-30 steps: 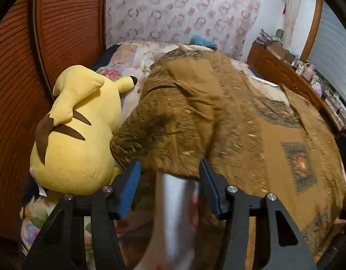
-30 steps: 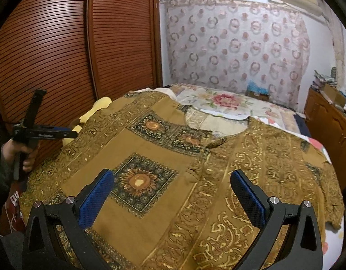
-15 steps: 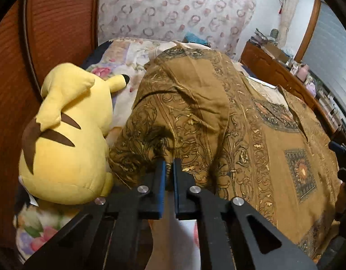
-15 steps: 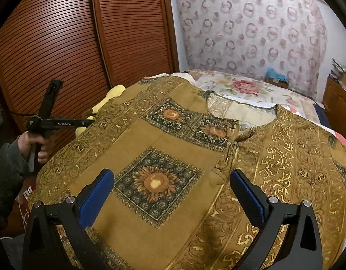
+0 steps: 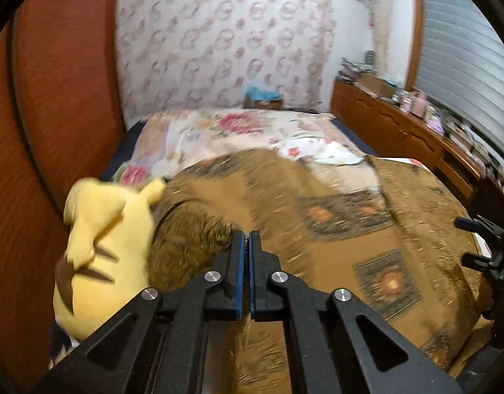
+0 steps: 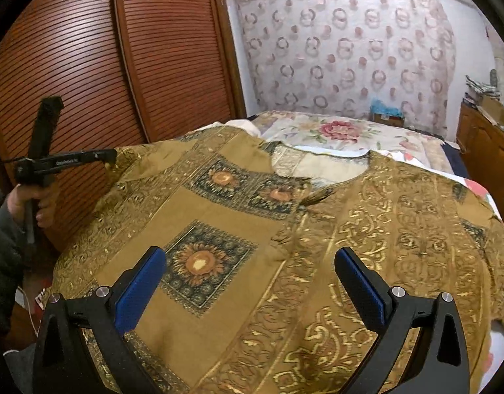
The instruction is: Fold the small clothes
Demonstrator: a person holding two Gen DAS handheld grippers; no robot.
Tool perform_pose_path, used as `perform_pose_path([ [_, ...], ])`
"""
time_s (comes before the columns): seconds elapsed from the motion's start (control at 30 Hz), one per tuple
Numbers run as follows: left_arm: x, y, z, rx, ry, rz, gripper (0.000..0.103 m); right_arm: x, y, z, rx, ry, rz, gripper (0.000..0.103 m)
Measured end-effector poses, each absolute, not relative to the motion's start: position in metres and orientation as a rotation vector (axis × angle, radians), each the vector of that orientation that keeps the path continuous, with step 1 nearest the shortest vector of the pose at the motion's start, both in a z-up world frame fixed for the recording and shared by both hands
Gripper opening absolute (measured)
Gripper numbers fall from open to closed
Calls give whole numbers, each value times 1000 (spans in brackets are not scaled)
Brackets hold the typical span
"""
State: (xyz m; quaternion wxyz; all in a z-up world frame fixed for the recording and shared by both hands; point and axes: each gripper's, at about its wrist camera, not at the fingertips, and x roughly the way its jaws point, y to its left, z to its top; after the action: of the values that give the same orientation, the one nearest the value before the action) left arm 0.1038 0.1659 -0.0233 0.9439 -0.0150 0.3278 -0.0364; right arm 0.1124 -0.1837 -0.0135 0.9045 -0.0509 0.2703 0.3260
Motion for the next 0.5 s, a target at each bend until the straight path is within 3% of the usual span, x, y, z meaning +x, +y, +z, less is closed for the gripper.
perform_pose_path([
  [0.13, 107, 127, -9, 23, 656, -143, 4, 112, -188, -13, -98, 553, 667, 102],
  [0.17, 106, 119, -7, 32, 656, -149, 12, 111, -188, -14, -98, 553, 666, 102],
  [0.2, 102, 110, -4, 38, 648, -157, 27, 109, -188, -16, -97, 554, 666, 102],
  [0.37, 84, 98, 11, 27, 591, -203, 72, 109, -192, -16, -86, 566, 672, 102],
  [0.5, 74, 121, 10, 4, 566, -140, 76, 109, -192, -12, -90, 559, 681, 102],
])
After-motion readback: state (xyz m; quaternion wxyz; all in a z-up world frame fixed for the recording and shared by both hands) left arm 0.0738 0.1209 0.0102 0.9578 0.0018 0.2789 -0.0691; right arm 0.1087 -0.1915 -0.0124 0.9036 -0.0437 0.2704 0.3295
